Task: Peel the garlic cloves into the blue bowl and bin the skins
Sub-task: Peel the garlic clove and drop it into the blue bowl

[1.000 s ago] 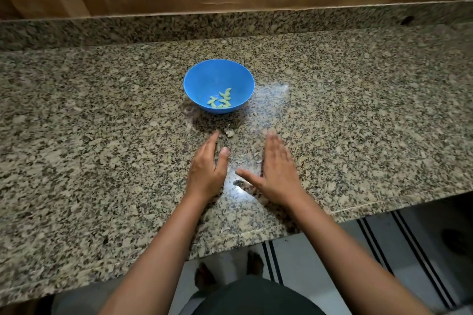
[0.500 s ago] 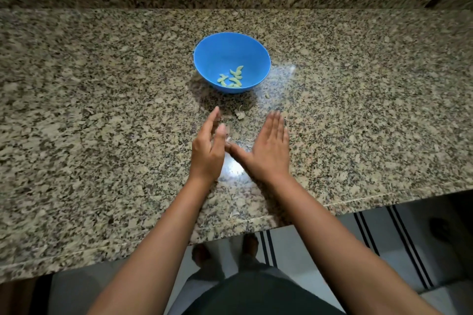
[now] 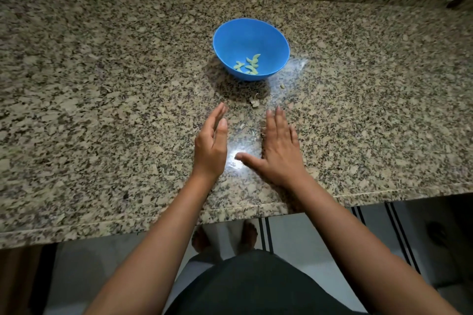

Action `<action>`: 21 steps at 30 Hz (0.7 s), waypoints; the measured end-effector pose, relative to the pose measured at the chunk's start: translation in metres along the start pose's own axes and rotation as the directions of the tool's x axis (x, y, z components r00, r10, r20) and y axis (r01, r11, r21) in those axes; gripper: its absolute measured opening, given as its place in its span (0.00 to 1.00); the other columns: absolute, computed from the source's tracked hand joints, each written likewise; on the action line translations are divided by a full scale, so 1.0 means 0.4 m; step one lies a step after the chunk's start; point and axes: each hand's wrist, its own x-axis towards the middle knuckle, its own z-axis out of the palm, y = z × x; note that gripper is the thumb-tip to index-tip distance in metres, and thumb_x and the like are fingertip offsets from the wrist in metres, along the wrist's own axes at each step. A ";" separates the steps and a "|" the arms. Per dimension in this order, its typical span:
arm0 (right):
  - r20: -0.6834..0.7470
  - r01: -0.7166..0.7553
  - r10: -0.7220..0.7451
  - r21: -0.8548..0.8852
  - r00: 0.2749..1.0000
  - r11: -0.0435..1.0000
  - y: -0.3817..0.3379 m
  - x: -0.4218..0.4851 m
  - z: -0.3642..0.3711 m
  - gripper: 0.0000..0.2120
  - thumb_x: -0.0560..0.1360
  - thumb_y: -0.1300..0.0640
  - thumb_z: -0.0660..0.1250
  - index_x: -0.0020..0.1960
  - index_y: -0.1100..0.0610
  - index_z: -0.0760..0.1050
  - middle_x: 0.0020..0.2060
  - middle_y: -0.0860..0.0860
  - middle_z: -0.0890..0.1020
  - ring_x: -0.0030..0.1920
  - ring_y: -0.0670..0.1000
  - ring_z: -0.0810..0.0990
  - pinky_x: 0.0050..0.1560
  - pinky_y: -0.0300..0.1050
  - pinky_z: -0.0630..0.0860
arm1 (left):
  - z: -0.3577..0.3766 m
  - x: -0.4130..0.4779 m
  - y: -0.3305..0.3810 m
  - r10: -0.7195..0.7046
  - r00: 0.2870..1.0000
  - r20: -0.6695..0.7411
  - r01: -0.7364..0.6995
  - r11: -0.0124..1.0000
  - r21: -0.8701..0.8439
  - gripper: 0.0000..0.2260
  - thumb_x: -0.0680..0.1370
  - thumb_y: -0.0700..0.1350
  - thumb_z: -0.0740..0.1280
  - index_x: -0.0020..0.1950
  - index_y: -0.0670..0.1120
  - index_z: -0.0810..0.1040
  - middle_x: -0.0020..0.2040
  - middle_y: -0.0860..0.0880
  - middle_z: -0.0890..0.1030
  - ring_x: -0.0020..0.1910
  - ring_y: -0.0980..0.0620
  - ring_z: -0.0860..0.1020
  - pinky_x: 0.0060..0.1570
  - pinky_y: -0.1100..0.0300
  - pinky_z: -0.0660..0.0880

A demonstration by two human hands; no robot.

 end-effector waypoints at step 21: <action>-0.154 -0.259 0.291 0.198 0.944 0.945 0.116 -0.090 0.014 0.52 0.66 0.24 0.47 0.70 0.53 0.22 0.71 0.50 0.27 0.72 0.48 0.28 0.71 0.47 0.31 | 0.124 0.031 0.022 0.043 0.999 0.025 -0.049 0.942 0.333 0.28 0.77 0.56 0.48 0.74 0.43 0.63 0.72 0.43 0.67 0.71 0.47 0.65 0.65 0.61 0.60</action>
